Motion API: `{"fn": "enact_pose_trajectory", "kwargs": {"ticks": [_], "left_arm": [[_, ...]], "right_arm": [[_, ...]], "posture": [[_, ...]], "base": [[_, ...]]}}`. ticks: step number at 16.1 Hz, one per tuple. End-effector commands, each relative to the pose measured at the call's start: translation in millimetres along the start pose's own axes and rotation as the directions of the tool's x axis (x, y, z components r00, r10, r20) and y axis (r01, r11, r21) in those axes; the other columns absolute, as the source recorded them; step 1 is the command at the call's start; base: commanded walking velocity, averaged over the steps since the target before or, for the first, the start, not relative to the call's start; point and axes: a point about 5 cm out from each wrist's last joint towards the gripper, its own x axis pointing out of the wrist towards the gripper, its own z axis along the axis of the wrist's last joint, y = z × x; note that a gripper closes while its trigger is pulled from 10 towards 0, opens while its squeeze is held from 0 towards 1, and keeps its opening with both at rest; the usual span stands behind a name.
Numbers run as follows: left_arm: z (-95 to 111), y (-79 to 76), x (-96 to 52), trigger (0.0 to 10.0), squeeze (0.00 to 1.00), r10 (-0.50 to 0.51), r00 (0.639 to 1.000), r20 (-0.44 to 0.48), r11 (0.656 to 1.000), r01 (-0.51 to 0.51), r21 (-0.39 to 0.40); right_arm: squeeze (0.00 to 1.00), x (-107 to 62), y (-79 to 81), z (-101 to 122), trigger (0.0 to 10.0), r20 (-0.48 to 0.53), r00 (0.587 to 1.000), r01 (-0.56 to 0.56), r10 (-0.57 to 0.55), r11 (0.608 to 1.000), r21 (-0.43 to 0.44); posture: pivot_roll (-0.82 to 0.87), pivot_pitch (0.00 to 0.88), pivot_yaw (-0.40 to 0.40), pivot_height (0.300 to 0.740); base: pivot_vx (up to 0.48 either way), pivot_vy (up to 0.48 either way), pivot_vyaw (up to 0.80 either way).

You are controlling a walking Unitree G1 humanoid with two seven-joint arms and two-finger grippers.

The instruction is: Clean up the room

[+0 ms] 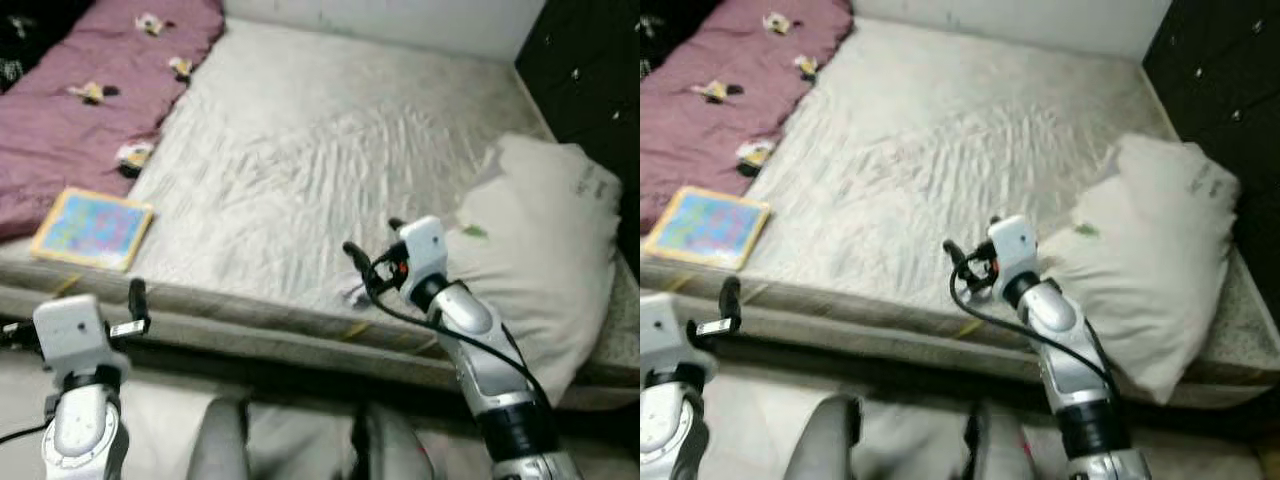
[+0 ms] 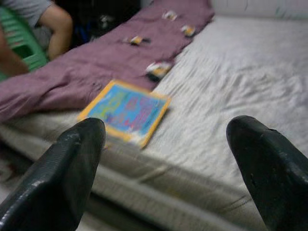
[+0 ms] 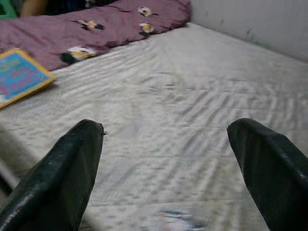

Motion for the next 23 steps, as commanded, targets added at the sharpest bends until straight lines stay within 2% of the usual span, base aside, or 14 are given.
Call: {"fn": "enact_pose_trajectory", "kwargs": {"ticks": [1,5,9,11,13,16,21,23], "left_arm": [[-1,-7.8,-0.7,10.0,0.0,-0.031,0.999,-0.012,0.999,0.031,-0.018],[-6,-6.8,0.8,10.0,0.0,-0.004,0.999,-0.034,1.0,0.004,0.011],[-2,-3.7,-4.3,10.0,0.0,-0.016,1.0,-0.026,1.0,0.017,0.025],[-4,-5.3,-6.3,10.0,0.0,-0.029,0.998,-0.048,0.999,0.03,0.027],[0,-3.6,-8.2,10.0,0.0,-0.044,0.998,-0.053,0.998,0.046,0.036],[2,6.0,-17.0,10.0,0.0,-0.044,0.997,-0.067,0.996,0.05,0.079],[7,5.3,-18.2,10.0,0.0,-0.037,0.997,-0.068,0.996,0.042,0.084],[8,2.1,-18.6,10.0,0.0,-0.037,0.997,-0.067,0.996,0.043,0.082]], "right_arm": [[0.0,-7.9,-11.9,-11,10.0,-0.052,0.998,0.043,-0.043,0.999,0.003],[0.0,-5.5,-13.2,-14,10.0,-0.075,0.995,0.06,-0.059,0.998,0.011],[0.0,-16.6,-13.8,-18,10.0,-0.1,0.991,0.095,-0.091,0.994,0.044],[0.0,-21.1,-12.6,-23,10.0,-0.142,0.987,0.087,-0.081,0.996,0.036],[0.0,-20.6,-13.4,-18,10.0,-0.148,0.986,0.088,-0.079,0.995,0.055],[0.0,-23.6,-12.1,-19,10.0,-0.158,0.981,0.126,-0.11,0.987,0.1],[0.0,-26.4,-1.1,-20,10.0,-0.179,0.981,0.094,-0.07,0.987,0.131],[0.0,-18.0,-0.6,-22,10.0,-0.196,0.98,0.066,-0.04,0.99,0.127]], "posture": [[0.04,0.019,-0.09,0.62],[0.05,0.011,-0.092,0.62],[0.04,0.029,-0.089,0.62],[0.04,0.057,-0.092,0.62],[0.04,0.113,-0.083,0.62],[0.05,0.177,-0.065,0.62],[0.06,0.204,-0.066,0.58],[0.06,0.219,-0.068,0.57]], "base": [[0.375,0.0,0.0],[0.074,0.0,0.0],[0.0,0.0,0.0],[0.0,0.0,0.0],[0.0,0.0,0.0],[0.0,0.0,0.0],[0.0,0.0,0.0],[0.0,0.0,0.0]]}}
